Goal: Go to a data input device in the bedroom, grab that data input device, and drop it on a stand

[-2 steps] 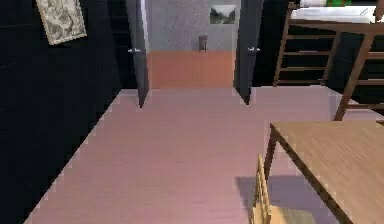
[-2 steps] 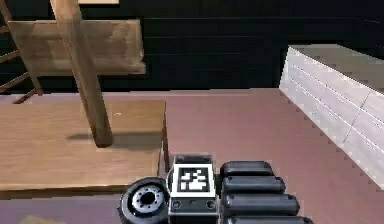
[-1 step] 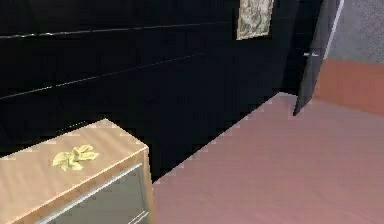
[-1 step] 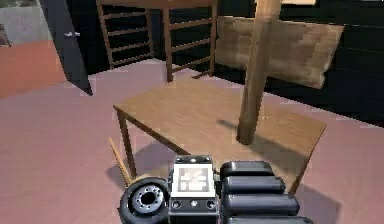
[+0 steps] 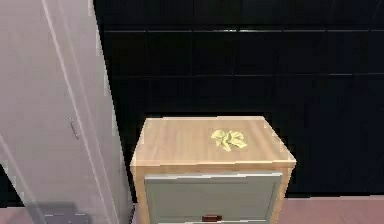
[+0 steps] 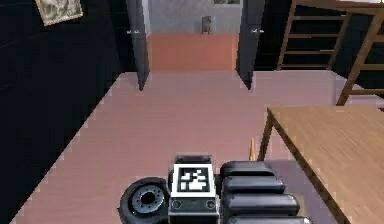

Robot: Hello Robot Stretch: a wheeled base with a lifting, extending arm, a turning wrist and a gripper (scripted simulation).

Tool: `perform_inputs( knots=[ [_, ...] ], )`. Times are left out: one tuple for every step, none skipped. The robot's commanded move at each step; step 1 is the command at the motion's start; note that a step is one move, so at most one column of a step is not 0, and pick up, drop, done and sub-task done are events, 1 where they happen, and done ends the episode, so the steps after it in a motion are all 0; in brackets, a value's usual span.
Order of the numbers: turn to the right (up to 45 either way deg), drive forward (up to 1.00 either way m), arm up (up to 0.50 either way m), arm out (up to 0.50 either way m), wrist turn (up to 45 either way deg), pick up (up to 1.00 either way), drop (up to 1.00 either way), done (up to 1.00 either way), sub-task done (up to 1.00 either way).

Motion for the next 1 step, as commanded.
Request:
perform_inputs(
  knots=[
    [-45.0,0.0,0.0,0.0,0.0,0.0,0.0,0.0,0.0]
  ],
)
